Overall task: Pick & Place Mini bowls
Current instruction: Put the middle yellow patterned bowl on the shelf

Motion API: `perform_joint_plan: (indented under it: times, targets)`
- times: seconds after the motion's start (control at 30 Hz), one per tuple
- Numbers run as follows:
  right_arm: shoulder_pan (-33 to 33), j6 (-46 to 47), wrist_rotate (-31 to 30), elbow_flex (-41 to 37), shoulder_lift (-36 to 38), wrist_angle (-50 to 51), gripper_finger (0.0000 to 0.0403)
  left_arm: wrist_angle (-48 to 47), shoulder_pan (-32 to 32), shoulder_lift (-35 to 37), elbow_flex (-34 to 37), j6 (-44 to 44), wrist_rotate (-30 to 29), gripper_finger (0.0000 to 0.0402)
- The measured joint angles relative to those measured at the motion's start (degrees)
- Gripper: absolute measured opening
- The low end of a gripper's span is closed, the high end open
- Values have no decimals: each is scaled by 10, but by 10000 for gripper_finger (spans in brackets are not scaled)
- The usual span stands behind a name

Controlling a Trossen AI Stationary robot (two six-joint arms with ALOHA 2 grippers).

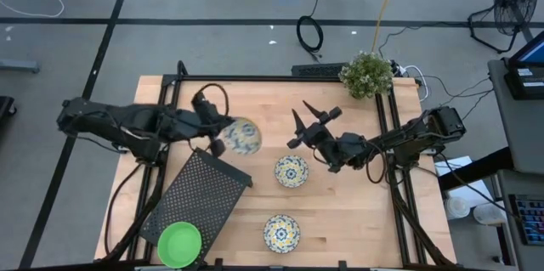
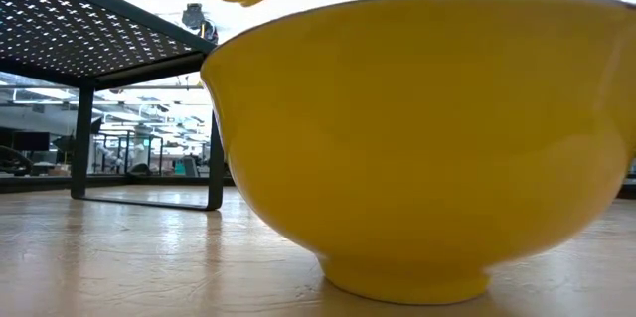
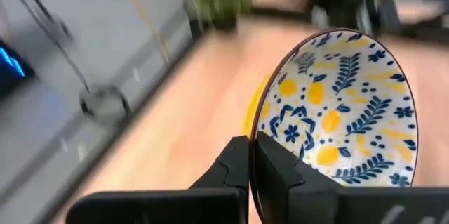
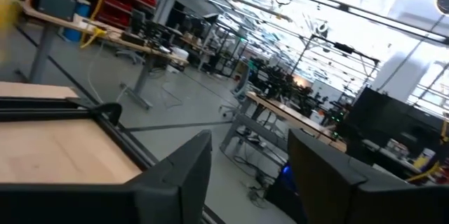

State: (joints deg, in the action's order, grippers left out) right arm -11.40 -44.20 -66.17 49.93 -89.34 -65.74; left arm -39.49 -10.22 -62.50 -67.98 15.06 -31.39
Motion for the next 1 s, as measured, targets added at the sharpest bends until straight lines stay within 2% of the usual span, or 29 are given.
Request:
perform_joint_plan:
  times: [0.07,0.2,0.27,0.33,0.43,0.53,1.0]
  targets:
    - [1,0,-2,0,0,-1,171,-92,3,-2,-33,47,55,8]
    - [0,0,-2,0,0,0,168,-213,10,-5,-76,105,251,8]
    - [0,0,-1,0,0,0,167,-239,1,-4,-79,107,328,8]
    - [1,0,-1,0,0,0,167,-272,-18,-4,-76,93,378,8]
    - [1,0,-2,0,0,0,167,-308,-46,-5,-68,115,387,8]
    - [1,0,-2,0,0,0,164,-311,-58,-6,-60,127,358,8]
    - [1,3,-1,0,0,0,160,-290,-65,-6,21,155,364,8]
